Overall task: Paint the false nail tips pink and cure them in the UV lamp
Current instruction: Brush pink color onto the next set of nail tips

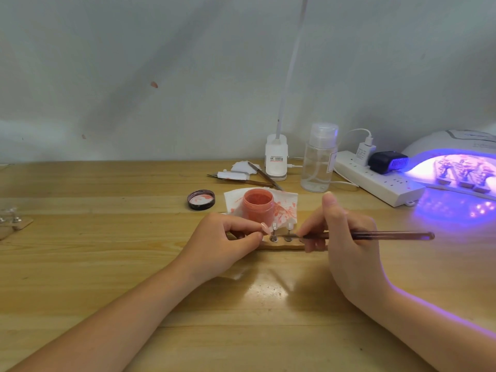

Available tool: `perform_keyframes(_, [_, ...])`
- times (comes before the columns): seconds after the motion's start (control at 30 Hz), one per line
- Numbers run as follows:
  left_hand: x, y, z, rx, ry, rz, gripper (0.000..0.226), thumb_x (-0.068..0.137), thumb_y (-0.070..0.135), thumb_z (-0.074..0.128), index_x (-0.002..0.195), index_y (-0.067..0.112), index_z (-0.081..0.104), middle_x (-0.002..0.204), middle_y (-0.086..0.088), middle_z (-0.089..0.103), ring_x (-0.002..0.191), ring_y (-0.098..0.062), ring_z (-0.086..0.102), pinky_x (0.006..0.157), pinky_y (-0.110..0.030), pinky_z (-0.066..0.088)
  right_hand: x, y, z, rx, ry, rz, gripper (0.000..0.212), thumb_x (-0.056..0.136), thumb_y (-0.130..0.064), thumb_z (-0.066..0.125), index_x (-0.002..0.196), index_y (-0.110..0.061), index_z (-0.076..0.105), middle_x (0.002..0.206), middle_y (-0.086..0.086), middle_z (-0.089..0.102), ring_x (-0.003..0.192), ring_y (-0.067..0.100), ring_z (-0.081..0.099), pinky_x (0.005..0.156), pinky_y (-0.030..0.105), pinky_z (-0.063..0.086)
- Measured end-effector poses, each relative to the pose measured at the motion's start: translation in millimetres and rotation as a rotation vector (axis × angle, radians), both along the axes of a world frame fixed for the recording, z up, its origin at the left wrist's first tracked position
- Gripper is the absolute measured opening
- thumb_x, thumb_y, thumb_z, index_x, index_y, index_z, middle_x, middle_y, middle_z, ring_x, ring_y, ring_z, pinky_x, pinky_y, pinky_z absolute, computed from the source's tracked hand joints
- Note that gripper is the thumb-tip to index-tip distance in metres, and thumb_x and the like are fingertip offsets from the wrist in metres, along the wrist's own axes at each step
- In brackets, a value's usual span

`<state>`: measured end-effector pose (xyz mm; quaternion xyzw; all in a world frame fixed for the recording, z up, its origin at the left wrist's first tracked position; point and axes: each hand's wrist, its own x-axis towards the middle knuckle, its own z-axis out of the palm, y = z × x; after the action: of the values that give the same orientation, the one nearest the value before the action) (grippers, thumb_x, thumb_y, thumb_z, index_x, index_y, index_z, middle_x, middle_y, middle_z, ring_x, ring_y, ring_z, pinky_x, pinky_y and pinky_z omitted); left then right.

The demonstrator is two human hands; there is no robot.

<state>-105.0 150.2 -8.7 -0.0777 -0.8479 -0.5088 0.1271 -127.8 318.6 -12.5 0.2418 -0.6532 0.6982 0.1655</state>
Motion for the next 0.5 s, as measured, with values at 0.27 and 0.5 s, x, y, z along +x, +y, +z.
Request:
perform_keyframes(0.27, [-2.6, -3.2, 0.2, 0.091, 0.027, 0.009, 0.032, 0.08, 0.006, 0.067, 0.068, 0.036, 0.07, 0.081, 0.017, 0.071, 0.077, -0.001, 0.064, 0.067, -0.009, 0.048, -3.2, 2.7, 5.5, -0.049, 0.013, -0.03, 0.04, 0.093, -0.039, 0.034, 0.078, -0.017, 0.064, 0.055, 0.005, 0.066, 0.04, 0.011, 0.052, 0.043, 0.016, 0.041])
perform_keyframes(0.5, [-5.6, -4.1, 0.0, 0.108, 0.068, -0.031, 0.03, 0.076, 0.009, 0.07, 0.067, 0.037, 0.071, 0.087, -0.001, 0.069, 0.083, -0.028, 0.058, 0.064, -0.012, 0.046, -8.9, 3.8, 2.7, 0.134, 0.074, -0.095, 0.035, 0.09, -0.039, 0.044, 0.068, -0.019, 0.062, 0.057, 0.001, 0.063, 0.047, 0.006, 0.054, 0.048, 0.013, 0.042])
